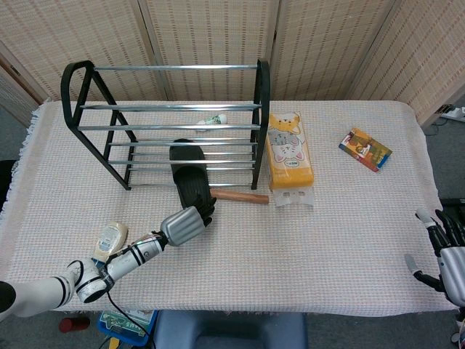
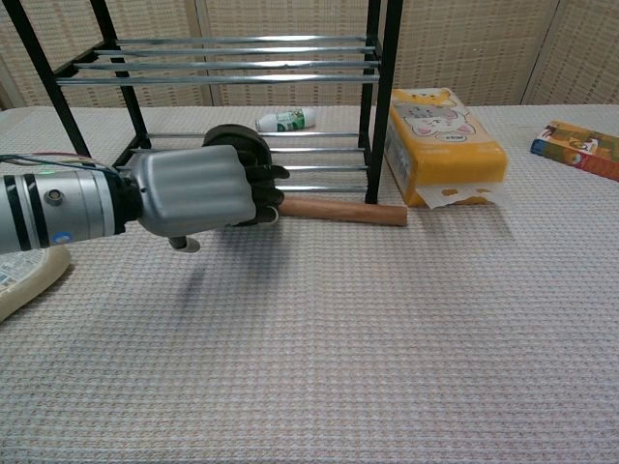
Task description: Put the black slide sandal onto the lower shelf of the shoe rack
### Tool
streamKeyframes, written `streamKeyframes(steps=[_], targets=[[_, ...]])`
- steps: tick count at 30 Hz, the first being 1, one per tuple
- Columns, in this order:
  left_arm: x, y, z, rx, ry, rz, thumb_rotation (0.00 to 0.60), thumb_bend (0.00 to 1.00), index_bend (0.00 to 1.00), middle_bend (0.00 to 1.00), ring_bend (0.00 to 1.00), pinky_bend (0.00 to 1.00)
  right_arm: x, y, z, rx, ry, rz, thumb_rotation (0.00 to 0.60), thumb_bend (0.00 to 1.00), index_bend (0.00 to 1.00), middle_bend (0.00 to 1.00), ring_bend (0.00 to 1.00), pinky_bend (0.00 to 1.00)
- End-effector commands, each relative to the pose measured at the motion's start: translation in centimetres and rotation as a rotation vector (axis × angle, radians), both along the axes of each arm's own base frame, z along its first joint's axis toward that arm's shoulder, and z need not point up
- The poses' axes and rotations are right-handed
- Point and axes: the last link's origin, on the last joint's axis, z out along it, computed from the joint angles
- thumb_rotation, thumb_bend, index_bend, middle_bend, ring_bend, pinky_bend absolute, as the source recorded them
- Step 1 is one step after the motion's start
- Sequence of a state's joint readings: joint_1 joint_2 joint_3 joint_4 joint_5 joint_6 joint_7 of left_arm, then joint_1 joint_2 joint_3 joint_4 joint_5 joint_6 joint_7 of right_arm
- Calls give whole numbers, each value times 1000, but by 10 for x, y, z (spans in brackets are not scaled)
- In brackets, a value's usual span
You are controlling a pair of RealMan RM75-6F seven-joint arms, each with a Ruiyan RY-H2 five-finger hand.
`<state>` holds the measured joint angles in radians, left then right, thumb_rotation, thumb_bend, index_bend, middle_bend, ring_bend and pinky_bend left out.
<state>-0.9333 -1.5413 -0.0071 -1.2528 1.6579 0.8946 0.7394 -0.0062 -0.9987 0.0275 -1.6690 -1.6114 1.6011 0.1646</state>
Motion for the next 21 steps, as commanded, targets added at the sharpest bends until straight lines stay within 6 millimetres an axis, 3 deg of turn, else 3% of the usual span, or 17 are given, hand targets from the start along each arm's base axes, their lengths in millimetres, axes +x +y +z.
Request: streamKeyframes(steps=[1,16,21], targets=[[0,4,1,7,-1,10,600,118,339,235,88,296,0,0,0,0,-1,1,600,367,0,150,51,10],[0,34,4,50,-22,100,600,118,337,234,88,296,0,2,0,-2,1,-7,600,364,0,150,51,10],[-3,32,6,45,-50,119,600,118,322,235,88,296,0,2,2,-7,0,-7,600,364,0,150,51,10]])
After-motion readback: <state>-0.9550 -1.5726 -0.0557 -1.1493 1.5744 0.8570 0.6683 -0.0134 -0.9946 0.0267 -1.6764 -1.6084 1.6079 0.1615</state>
